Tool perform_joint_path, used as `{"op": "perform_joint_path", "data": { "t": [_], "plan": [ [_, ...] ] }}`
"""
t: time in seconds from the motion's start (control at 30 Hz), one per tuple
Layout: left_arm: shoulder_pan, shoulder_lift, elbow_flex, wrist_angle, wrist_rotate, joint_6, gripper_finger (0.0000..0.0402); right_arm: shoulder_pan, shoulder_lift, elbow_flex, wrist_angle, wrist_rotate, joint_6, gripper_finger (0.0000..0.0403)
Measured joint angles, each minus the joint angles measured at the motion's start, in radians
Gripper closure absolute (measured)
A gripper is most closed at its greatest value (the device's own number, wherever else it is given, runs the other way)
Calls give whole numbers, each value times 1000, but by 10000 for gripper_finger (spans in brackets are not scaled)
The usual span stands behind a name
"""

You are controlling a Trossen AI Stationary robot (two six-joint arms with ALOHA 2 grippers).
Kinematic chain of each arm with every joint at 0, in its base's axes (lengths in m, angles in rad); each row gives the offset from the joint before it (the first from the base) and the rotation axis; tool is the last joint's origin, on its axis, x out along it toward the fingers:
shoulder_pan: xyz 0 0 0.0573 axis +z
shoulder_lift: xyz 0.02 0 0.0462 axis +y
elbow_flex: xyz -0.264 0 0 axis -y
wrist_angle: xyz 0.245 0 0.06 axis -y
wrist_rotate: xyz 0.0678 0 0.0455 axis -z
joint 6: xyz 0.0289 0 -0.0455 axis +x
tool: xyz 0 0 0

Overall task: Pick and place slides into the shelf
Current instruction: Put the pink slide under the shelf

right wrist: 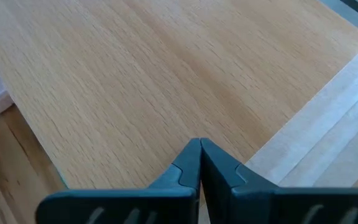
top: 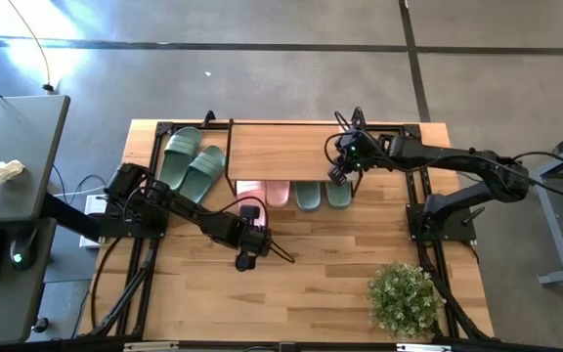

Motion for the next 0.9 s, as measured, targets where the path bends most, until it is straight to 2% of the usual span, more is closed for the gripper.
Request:
{"op": "perform_joint_path", "data": {
  "t": [0.37, 0.67, 0.9],
  "plan": [
    [10, 0, 0, -6, -61, 3, 400, 0, 0, -4, 10, -7, -11, 403],
    [103, 0, 0, -11, -65, 20, 399, 0, 0, -5, 10, -7, -11, 403],
    [138, 0, 0, -17, -27, 65, 399, 0, 0, -5, 10, -7, -11, 403]
  ]
}}
